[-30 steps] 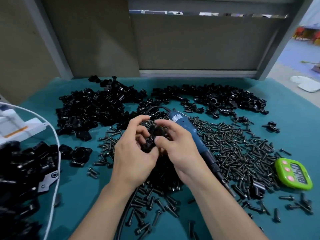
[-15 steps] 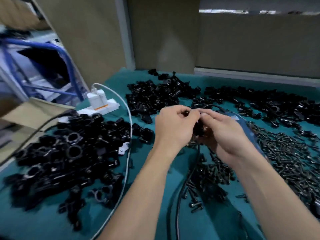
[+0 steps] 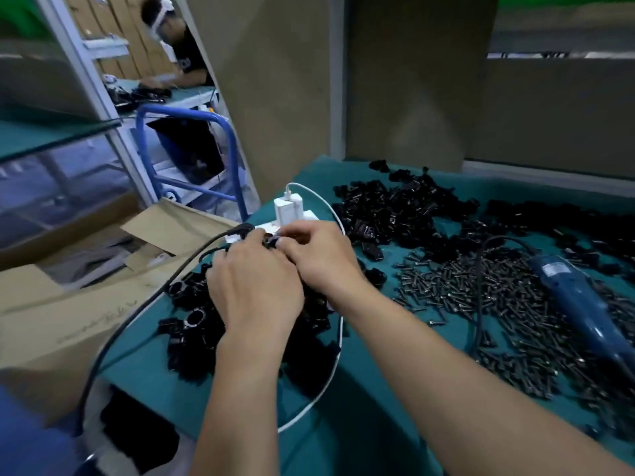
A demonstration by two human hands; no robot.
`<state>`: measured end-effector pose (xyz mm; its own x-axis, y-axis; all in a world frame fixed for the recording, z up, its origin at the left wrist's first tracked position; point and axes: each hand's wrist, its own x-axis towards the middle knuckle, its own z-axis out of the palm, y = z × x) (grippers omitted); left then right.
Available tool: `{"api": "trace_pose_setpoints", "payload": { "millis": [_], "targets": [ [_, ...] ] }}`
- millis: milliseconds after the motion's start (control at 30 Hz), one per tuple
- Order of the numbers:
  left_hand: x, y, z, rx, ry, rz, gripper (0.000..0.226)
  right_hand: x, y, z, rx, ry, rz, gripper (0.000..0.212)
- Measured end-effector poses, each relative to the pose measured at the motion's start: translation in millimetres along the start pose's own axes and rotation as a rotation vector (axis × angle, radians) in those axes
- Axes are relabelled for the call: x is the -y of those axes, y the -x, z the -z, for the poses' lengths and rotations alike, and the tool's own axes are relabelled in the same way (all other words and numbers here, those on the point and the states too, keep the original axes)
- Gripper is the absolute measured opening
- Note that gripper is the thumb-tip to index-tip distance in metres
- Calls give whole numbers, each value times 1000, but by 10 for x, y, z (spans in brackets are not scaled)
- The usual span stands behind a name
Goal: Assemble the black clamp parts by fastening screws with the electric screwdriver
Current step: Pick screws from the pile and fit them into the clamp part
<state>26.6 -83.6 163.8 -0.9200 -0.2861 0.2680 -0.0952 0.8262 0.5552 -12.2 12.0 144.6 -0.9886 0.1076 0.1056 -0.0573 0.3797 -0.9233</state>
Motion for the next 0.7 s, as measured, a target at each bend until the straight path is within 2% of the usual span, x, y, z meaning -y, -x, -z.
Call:
{"api": "trace_pose_setpoints", "payload": {
  "millis": [133,233,333,433,500,533,633,700],
  "targets": [
    [199,-91,-103,123,63,135,49,-56,-30,-195,30,161,-94,21],
    [228,-131,-141,51,89,161,55,-167,15,-84,26,118,-119,26],
    [57,2,-209,-163,67,32,50,-334,24,248,-106,37,-155,26],
    [-403,290,-492,-306,279,-244,34,-565,-17,707,-217,50,-230,24],
    [-762,494,-786,-223,455,-347,26,-734,-20,1014,-233,38,-268,24],
    [-914,580,-937,-129,551,-335,27,-807,-23,1149,-239,62,-259,27],
    [-1181,709,-1366,157,810,-112,34,-1013,-129,1450,-281,316,-253,29],
    [-1246,700,-1591,247,849,6,37,-1166,-274,1605,-272,561,-276,45]
  ]
}}
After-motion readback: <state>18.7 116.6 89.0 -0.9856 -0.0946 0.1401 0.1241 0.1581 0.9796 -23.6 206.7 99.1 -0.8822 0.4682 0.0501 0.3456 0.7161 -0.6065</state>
